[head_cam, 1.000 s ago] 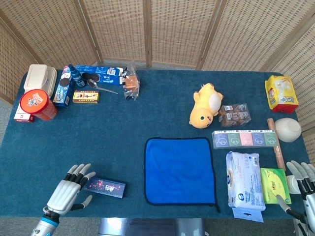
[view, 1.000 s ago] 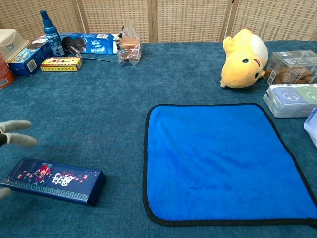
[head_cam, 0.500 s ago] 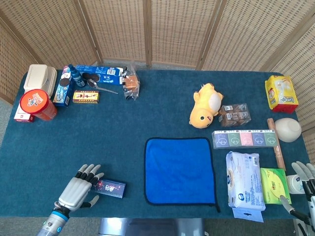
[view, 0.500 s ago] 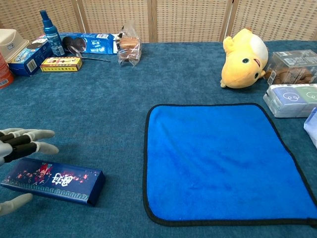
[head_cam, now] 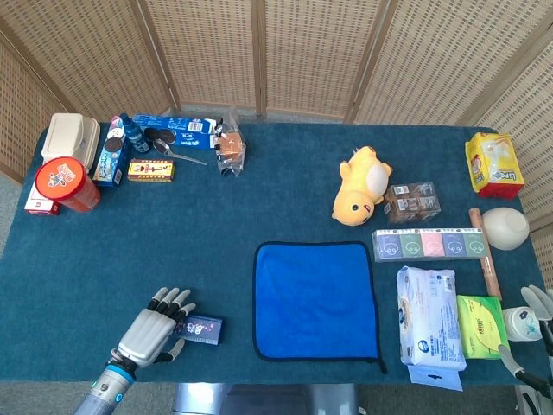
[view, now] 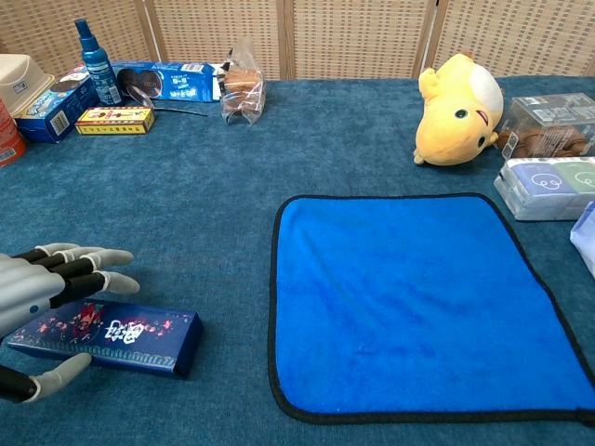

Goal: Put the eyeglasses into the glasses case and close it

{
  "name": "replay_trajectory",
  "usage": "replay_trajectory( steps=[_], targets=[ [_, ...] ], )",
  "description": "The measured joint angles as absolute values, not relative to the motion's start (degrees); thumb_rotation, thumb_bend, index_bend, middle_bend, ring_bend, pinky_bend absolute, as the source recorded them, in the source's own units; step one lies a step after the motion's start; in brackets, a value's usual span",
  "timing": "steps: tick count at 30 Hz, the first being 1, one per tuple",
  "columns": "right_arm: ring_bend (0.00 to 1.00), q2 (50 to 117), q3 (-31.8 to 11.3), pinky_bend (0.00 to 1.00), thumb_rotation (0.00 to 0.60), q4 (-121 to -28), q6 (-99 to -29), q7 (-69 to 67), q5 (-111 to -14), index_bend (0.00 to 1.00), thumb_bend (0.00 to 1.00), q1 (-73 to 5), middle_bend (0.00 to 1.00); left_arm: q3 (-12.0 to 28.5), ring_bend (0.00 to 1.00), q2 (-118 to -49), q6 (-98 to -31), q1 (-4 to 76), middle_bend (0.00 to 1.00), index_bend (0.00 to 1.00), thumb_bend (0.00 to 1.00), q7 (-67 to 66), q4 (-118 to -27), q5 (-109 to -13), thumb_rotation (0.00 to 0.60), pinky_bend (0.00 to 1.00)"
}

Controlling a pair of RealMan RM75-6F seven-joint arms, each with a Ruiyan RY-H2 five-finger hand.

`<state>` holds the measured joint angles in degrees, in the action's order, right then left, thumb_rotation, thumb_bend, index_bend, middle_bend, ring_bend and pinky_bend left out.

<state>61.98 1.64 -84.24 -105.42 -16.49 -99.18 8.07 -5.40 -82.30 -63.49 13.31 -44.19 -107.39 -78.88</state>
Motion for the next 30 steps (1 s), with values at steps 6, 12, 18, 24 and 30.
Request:
replay_trajectory(
  steps=[6,12,18,24,30],
  targets=[
    [0.00,62.05,1.59,0.10,0.600,-84.19,-105.55,-16.53,-99.38,0.06,0.28,8.11,0.09,-5.88,0.00,-82.74,-63.73,13.76,0.00,0.11,0.33,-44.47,-107.45,-78.05,0.422,0.00],
    [0.00,62.04,1.57,0.10,0.600,-84.10,-105.49,-16.58,-99.28,0.06,0.28,8.21,0.09,-6.31,0.00,-82.83,-65.28,13.76,0.00,0.08,0.33,-43.49,-107.49,-79.67,0.422,0.00],
    [0.00,62.08,1.51,0.10,0.599,-84.09,-105.41,-16.58,-99.24,0.06,0.28,8.22,0.09,-6.89,0.00,-82.39,-66.25,13.78,0.00,0.07,0.33,-42.82,-107.70,-80.54,0.424,0.00],
    [0.00,62.17,1.47,0.10,0.600,-83.84,-105.48,-16.81,-99.07,0.06,0.28,8.36,0.09,-6.93,0.00,-83.12,-65.60,14.18,0.00,0.08,0.33,-44.09,-106.93,-78.70,0.428,0.00],
    [0.00,62.14,1.42,0.10,0.600,-83.45,-105.87,-17.33,-98.71,0.06,0.28,8.76,0.09,-6.01,0.00,-85.08,-65.23,14.98,0.00,0.27,0.33,-46.71,-105.50,-76.09,0.424,0.00]
  ],
)
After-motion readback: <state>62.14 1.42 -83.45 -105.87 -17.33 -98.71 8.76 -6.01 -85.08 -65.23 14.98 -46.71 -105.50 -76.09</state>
